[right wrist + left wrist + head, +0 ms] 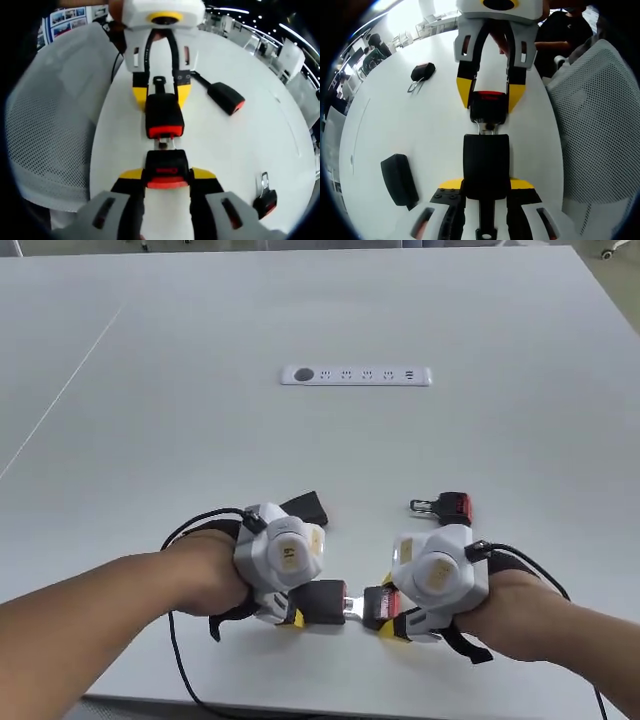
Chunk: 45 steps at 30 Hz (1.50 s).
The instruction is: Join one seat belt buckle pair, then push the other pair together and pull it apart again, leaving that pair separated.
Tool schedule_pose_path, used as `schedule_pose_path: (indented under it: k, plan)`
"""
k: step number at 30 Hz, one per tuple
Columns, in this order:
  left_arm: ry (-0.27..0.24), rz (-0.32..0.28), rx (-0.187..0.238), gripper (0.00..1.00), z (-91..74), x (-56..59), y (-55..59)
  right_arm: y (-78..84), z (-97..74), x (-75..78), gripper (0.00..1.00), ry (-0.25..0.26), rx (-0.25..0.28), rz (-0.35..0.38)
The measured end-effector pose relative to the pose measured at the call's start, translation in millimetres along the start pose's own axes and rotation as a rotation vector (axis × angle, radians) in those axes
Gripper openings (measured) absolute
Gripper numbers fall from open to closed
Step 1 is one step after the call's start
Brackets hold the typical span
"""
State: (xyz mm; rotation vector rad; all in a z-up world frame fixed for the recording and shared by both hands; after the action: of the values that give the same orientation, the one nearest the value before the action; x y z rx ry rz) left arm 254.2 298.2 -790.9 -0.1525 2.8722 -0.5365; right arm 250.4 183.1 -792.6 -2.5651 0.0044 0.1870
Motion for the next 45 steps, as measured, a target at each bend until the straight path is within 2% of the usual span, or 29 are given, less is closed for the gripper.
schedule_pose_path:
  k: [7,12,16,17,18,22,26,27,29,31,40,45]
  plan:
    - [-0.001,0.012,-0.003,0.31,0.6,-0.2,-0.9,-5.7,3.1,0.4,0.33,0.002,-0.009,-0.019]
    - [-0.005,0.023,-0.014,0.31,0.5,0.8,-1.7,-11.1,7.5,-0.6,0.32,0.003,-0.001,-0.006]
    - [0.008,0.026,-0.012,0.31,-0.4,1.0,1.6,-15.7,10.0,1.3,0.32,0.010,0.000,-0.014]
    - [0.005,0.026,-0.001,0.31,0.5,0.1,0.6,-17.4,6.6,2.3,0.32,0.011,-0.013,-0.022]
    - [0.006,0.029,0.003,0.31,0.2,0.0,0.7,-16.9,5.3,2.6,0.32,0.024,-0.013,-0.011]
    - [0.004,0.035,-0.003,0.31,1.0,0.2,-0.4,-13.6,7.3,0.0,0.33,0.024,-0.004,-0.004]
    - [0.006,0.037,-0.009,0.32,0.8,-0.5,-0.3,-10.1,7.5,-1.6,0.33,0.001,0.007,-0.012]
    - [0.008,0.046,0.001,0.32,0.5,-0.4,0.2,-9.4,7.5,-2.1,0.33,-0.008,0.013,-0.025]
    - [0.010,0.026,0.019,0.32,-0.1,-1.8,2.4,-7.7,6.4,-1.3,0.33,-0.017,0.018,-0.030]
    - [0.009,0.023,0.022,0.32,-0.1,-1.2,1.7,-8.0,6.3,-0.6,0.33,-0.024,0.024,-0.033]
    - [-0.004,-0.008,0.031,0.32,-0.6,-1.6,2.4,-6.3,7.1,-0.9,0.34,-0.012,0.064,-0.011]
    - [-0.004,-0.005,0.026,0.32,-0.5,-1.1,1.4,-5.7,7.6,-1.5,0.34,-0.006,0.081,-0.001]
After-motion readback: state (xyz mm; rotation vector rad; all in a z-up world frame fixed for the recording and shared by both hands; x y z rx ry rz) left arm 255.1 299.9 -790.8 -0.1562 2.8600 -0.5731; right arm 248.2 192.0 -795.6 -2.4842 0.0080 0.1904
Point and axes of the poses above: the centre of the closed fingertips' face, and the gripper's own axes: z roughly forward along the fingers, x roughly to its right, y roughly out of its underside, the point moved 4 cm from there along -z, roughly backward along the fingers, and after that the axes turned 12 degrees about -y, right-handed, at the moved point
